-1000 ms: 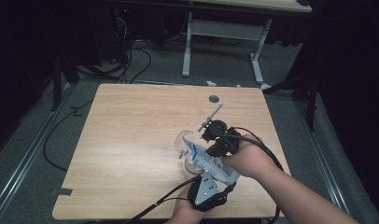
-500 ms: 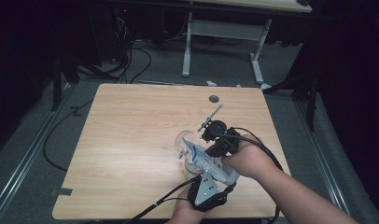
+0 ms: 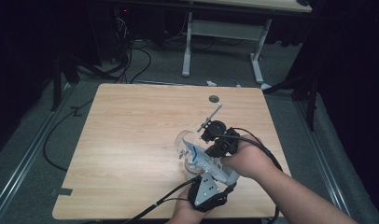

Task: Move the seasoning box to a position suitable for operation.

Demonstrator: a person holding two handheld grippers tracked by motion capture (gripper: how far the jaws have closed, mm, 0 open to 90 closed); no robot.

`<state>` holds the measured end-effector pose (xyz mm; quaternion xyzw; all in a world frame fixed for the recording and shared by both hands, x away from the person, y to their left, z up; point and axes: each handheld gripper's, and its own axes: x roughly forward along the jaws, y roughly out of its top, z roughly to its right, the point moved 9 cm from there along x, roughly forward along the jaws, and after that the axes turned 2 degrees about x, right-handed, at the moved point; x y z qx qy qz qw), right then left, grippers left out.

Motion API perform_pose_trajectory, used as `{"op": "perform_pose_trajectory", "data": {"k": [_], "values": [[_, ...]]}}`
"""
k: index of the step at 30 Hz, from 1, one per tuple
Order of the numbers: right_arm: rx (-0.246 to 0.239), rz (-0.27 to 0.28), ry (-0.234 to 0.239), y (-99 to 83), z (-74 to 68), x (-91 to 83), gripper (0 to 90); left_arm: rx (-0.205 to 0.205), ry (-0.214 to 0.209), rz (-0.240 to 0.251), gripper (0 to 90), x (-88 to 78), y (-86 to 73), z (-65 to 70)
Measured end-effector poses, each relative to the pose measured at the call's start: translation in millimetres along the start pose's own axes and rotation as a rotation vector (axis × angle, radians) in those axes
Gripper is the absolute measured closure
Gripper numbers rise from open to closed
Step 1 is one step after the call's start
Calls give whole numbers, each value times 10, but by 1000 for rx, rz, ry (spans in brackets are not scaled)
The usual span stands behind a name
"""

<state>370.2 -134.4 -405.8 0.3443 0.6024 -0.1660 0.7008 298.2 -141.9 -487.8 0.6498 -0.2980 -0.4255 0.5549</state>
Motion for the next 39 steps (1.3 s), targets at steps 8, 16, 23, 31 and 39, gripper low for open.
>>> {"op": "perform_pose_trajectory", "data": {"k": [8, 16, 23, 31, 39], "values": [[7, 5, 4, -30, 1, -14, 896, 15, -2, -6, 566, -4, -40, 20], [12, -1, 14, -100, 0, 4, 896, 35, -5, -26, 565, 4, -131, 60], [15, -3, 22, -129, -1, 18, 896, 57, -8, -38, 565, -18, -188, 57], [9, -14, 29, -166, -32, 18, 896, 62, -11, -47, 563, -56, -276, 58], [25, -15, 30, -209, -20, -3, 895, 59, -14, -56, 563, -66, -338, 45]]}}
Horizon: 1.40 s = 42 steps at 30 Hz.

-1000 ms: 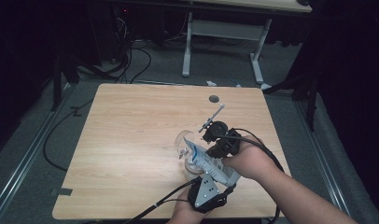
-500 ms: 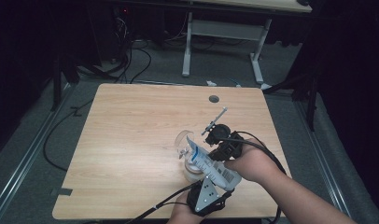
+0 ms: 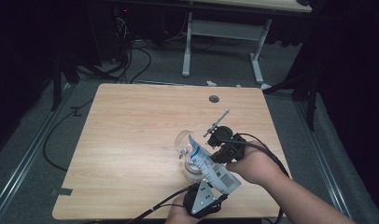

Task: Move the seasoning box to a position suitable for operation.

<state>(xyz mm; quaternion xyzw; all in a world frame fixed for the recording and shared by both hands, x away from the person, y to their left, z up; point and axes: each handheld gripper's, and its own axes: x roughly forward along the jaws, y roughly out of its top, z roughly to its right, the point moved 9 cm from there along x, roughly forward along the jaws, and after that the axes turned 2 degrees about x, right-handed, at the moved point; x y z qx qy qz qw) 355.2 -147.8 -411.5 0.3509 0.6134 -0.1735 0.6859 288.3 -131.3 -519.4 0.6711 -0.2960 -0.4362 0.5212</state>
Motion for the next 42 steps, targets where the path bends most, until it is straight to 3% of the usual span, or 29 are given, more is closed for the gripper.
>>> {"op": "perform_pose_trajectory", "data": {"k": [24, 36, 42], "values": [[13, -3, 6, -92, 23, 4, 893, -30, 14, -46, 563, 15, -231, -134], [21, -10, 3, -136, 28, 15, 891, -79, 11, -83, 558, 75, -325, -206], [17, -9, 3, -144, 32, 24, 894, -71, 8, -87, 556, 74, -331, -188]]}}
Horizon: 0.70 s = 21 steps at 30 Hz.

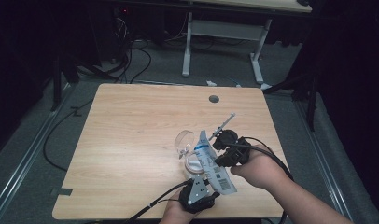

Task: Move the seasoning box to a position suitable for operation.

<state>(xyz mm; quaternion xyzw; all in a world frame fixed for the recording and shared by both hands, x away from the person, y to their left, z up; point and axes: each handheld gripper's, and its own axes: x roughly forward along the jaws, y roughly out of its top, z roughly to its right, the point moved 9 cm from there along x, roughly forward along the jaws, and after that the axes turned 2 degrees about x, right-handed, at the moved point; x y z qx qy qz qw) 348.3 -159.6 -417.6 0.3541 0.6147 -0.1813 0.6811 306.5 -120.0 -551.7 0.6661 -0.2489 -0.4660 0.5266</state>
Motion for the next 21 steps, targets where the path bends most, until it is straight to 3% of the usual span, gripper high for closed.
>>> {"op": "perform_pose_trajectory", "data": {"k": [21], "values": [[0, 9, -7, 39, 6, -10, 898, -2, -19, 2, 464, -26, -17, 7]]}}
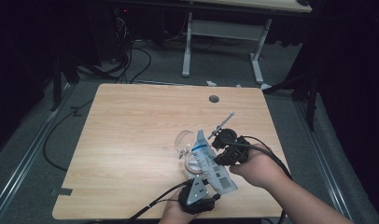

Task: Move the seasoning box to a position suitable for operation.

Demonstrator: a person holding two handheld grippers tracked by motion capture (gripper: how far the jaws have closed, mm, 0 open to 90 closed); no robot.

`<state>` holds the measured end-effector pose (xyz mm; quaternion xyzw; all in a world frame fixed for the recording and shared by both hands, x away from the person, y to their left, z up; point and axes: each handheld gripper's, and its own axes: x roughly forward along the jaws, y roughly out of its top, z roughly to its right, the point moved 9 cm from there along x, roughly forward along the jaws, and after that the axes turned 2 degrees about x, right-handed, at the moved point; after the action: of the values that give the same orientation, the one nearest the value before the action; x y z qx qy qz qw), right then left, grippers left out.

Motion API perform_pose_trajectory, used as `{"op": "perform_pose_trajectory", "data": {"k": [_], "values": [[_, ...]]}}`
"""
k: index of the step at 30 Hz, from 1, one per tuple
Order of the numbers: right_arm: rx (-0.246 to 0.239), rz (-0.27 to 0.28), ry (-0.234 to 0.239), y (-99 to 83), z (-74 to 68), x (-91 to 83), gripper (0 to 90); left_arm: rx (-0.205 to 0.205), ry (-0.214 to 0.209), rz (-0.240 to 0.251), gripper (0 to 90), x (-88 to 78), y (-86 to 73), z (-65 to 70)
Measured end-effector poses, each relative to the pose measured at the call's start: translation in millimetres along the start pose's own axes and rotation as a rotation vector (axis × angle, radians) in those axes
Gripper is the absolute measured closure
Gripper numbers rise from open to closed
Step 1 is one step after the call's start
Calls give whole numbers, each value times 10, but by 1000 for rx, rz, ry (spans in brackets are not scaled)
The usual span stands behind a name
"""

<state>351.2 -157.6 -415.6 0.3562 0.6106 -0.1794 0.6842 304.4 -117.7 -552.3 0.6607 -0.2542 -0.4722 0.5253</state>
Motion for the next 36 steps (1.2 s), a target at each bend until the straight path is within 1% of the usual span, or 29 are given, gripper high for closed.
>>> {"op": "perform_pose_trajectory", "data": {"k": [12, 20, 27, 36], "values": [[3, 6, -2, 16, 9, -26, 898, 0, -1, -7, 454, -17, -30, -11], [6, 6, -4, 4, 22, -35, 898, -9, 2, -5, 454, -32, -56, -25], [8, 4, -5, -11, 26, -38, 897, -17, 9, 2, 455, -76, -68, -74], [5, 5, 0, -25, 23, -32, 897, -38, 22, 7, 457, -151, -109, -155]]}}
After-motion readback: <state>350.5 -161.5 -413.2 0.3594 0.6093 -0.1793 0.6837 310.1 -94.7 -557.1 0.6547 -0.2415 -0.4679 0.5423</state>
